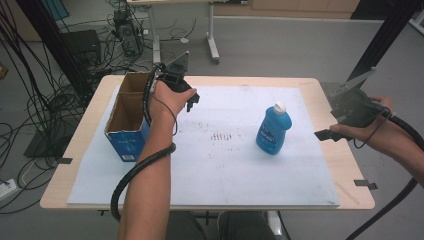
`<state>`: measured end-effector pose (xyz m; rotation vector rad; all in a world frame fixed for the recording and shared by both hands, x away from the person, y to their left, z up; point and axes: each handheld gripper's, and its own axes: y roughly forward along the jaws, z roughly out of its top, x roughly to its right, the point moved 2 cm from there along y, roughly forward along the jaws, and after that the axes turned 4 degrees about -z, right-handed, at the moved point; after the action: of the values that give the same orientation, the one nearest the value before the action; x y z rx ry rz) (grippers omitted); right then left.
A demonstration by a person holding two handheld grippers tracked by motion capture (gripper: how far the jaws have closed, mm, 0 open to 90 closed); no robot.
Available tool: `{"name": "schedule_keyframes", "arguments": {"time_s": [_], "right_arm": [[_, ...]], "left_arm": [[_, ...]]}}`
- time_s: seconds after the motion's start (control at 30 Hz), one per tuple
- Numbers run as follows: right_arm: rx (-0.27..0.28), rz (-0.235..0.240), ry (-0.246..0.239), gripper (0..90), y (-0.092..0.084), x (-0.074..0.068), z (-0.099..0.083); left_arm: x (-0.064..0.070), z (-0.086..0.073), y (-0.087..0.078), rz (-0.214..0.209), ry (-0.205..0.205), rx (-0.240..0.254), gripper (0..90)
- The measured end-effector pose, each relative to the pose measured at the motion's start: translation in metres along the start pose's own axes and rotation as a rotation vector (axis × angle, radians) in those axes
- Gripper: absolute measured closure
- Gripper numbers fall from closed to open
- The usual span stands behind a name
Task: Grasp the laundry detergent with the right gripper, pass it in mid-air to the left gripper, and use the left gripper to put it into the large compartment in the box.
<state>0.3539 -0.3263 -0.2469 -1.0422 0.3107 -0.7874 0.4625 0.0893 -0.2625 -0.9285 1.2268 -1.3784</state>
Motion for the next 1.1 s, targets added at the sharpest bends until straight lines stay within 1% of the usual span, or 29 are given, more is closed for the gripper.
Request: {"name": "schedule_keyframes", "arguments": {"time_s": [0.03,0.07,0.13,0.17,0.2,0.3,0.33,0.37,0.43,0.47,0.53,0.6,0.73,0.83,0.87,0.9,0.93,0.97,1.1], "right_arm": [[0.012,0.000,0.004,4.4,0.003,0.000,-0.002],[0.029,0.010,0.019,4.6,0.007,0.000,-0.006],[0.037,0.011,0.025,4.4,0.009,0.000,-0.008],[0.059,0.012,0.042,4.2,0.014,-0.001,-0.012],[0.071,0.015,0.050,4.3,0.017,-0.001,-0.014],[0.110,0.013,0.049,4.2,0.025,-0.004,-0.019],[0.110,0.013,0.049,4.2,0.025,-0.004,-0.019],[0.134,0.012,0.049,4.0,0.031,-0.007,-0.020],[0.148,0.015,0.048,4.2,0.038,-0.009,-0.022],[0.148,0.015,0.048,4.2,0.038,-0.009,-0.022],[0.172,0.005,0.039,4.0,0.046,-0.012,-0.023],[0.176,0.005,0.038,4.2,0.049,-0.013,-0.023],[0.201,0.000,0.013,4.0,0.062,-0.018,-0.022],[0.217,0.009,0.021,3.9,0.071,-0.019,-0.022],[0.217,0.009,0.021,3.9,0.071,-0.019,-0.022],[0.229,0.009,0.021,3.9,0.077,-0.019,-0.023],[0.229,0.009,0.021,3.9,0.077,-0.019,-0.023],[0.243,0.012,0.030,3.8,0.082,-0.019,-0.023],[0.268,0.019,0.040,3.7,0.092,-0.020,-0.024]], "left_arm": [[0.000,0.000,0.000,0.000,0.000,0.001,5.2],[0.000,0.000,0.000,-0.002,0.005,0.000,5.2],[0.000,0.000,0.001,-0.001,0.007,0.002,5.2],[0.000,0.000,0.001,-0.001,0.005,0.003,5.2],[0.000,0.000,0.002,-0.002,0.005,0.003,5.2],[0.001,0.000,0.003,-0.004,0.006,0.003,5.2],[0.001,0.000,0.003,-0.004,0.006,0.003,5.2],[0.002,-0.001,0.004,-0.004,0.008,0.000,5.2],[0.002,-0.001,0.005,-0.003,0.013,-0.002,5.2],[0.002,-0.001,0.005,-0.003,0.013,-0.001,5.2],[0.002,-0.001,0.004,-0.003,0.013,0.001,5.2],[0.001,-0.001,0.004,-0.001,0.011,0.002,5.2],[0.000,-0.002,0.004,-0.002,0.009,0.003,5.2],[-0.002,-0.003,0.005,-0.001,0.014,0.000,5.2],[-0.002,-0.003,0.005,-0.001,0.014,0.000,5.2],[-0.002,-0.004,0.005,-0.002,0.008,0.003,5.2],[-0.002,-0.004,0.005,-0.002,0.008,0.003,5.2],[-0.004,-0.004,0.006,-0.002,0.009,0.001,5.2],[-0.005,-0.005,0.007,0.000,0.011,0.001,5.1]]}}
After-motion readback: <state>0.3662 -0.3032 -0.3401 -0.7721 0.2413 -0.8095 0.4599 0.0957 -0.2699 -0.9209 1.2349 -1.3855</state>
